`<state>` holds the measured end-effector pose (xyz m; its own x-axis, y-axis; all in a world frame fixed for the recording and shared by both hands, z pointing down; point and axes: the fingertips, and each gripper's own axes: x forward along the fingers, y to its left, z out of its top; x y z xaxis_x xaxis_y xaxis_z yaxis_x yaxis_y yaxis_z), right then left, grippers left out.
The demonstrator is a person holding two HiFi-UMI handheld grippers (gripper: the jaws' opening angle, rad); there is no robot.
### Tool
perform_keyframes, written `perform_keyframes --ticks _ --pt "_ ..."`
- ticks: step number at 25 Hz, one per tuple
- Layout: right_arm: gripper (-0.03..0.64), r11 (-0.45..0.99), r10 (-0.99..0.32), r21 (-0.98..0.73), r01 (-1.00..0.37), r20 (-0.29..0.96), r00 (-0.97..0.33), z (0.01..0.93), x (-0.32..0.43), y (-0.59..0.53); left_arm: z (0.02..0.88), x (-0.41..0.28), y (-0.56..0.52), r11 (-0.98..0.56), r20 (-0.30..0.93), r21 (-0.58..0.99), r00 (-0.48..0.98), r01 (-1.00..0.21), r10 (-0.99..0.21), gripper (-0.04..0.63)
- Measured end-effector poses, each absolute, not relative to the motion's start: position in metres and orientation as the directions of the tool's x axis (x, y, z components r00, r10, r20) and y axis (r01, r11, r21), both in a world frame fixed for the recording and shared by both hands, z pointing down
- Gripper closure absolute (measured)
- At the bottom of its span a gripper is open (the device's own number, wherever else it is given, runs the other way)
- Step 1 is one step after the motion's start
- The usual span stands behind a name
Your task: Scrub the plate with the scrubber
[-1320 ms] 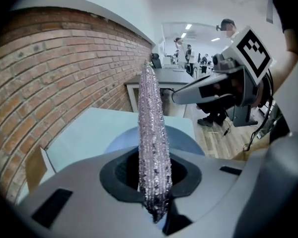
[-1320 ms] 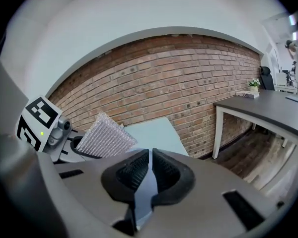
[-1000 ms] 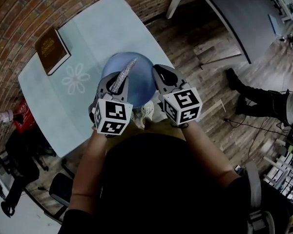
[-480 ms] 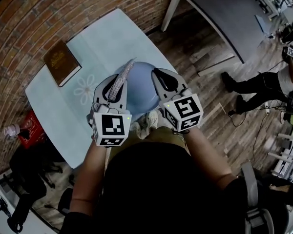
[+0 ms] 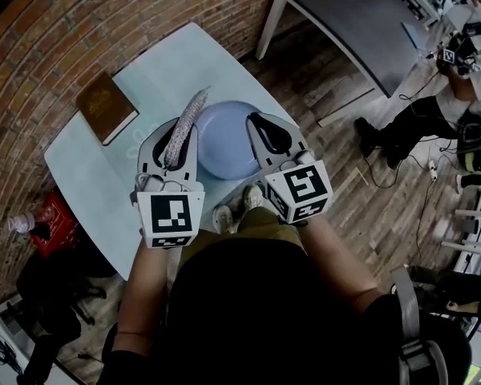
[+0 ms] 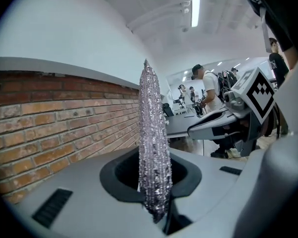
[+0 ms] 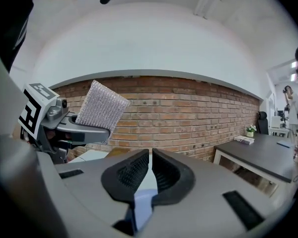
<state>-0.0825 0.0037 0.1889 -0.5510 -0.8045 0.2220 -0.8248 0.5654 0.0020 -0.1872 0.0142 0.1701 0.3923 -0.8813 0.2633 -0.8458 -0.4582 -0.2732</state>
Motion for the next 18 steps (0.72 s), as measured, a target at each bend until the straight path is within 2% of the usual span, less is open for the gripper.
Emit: perform_keyframes --ticks 6,14,18 --pt "0.569 0.470 -0.873 0.048 -0.881 0.173 -0.457 0.173 -0.067 0.010 0.148 -0.190 0.025 -0.454 0.209 -0.274 0.408 -0.848 -0.889 0.517" --pt "0.572 0.498 -0.865 0.112 -0.860 0.133 -0.484 0.158 -0.070 0.017 0.128 -0.191 0.030 -0.423 0.142 -0.266 0.399 -0.866 -0.906 0.517" --pt "0.572 0.506 -0.862 0.148 -0.849 0.071 -0.502 0.144 -0.075 0.022 0.107 -0.185 0.031 -0.403 0.017 -0.267 0.413 -0.876 -0.910 0.517"
